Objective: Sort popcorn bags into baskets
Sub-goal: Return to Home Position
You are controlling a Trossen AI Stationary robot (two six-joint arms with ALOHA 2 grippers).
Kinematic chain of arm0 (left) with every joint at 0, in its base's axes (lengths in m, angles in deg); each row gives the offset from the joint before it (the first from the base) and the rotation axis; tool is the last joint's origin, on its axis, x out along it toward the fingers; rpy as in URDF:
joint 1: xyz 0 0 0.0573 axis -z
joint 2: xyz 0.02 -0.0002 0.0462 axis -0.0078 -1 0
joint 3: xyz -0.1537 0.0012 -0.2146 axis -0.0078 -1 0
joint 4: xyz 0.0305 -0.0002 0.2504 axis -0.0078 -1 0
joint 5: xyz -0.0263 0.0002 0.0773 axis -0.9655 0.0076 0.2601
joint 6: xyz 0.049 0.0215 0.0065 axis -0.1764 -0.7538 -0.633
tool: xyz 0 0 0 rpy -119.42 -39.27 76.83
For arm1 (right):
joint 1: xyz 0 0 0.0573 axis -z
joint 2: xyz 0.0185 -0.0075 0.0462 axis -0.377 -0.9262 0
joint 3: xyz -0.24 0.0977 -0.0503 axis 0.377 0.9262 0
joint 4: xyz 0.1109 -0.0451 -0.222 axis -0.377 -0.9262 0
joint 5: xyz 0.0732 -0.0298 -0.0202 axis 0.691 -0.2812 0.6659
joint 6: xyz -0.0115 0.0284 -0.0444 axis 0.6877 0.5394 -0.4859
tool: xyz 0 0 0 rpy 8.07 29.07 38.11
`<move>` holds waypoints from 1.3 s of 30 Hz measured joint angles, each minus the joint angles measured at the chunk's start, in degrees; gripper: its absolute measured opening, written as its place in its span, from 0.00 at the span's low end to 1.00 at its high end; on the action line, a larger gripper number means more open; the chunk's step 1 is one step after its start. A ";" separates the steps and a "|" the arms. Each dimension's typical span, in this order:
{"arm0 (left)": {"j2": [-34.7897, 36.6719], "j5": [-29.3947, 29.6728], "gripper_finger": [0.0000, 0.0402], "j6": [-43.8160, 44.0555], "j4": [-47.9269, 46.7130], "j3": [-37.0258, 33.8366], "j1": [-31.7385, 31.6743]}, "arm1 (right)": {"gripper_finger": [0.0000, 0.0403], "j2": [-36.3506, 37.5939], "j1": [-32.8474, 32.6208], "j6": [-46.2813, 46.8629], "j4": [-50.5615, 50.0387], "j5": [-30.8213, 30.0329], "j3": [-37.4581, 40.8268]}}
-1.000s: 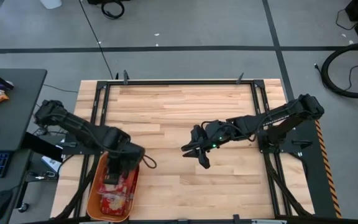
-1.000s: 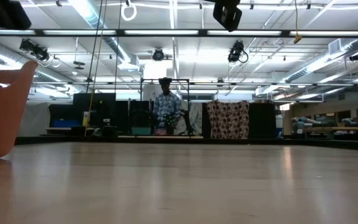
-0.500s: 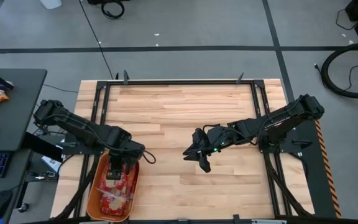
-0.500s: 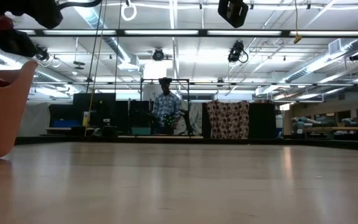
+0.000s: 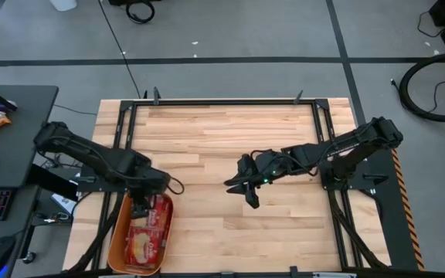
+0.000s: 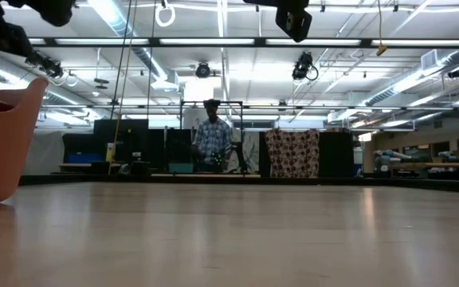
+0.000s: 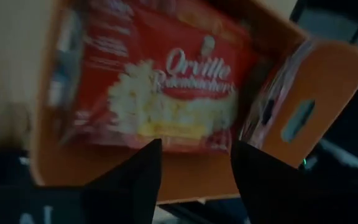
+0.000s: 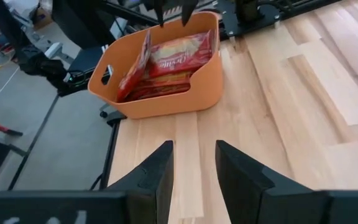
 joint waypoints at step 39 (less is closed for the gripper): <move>60.51 33.64 0.02 -2.33 51.18 -32.44 -26.29 | 0.08 30.11 11.07 1.10 -20.83 -13.75 0.51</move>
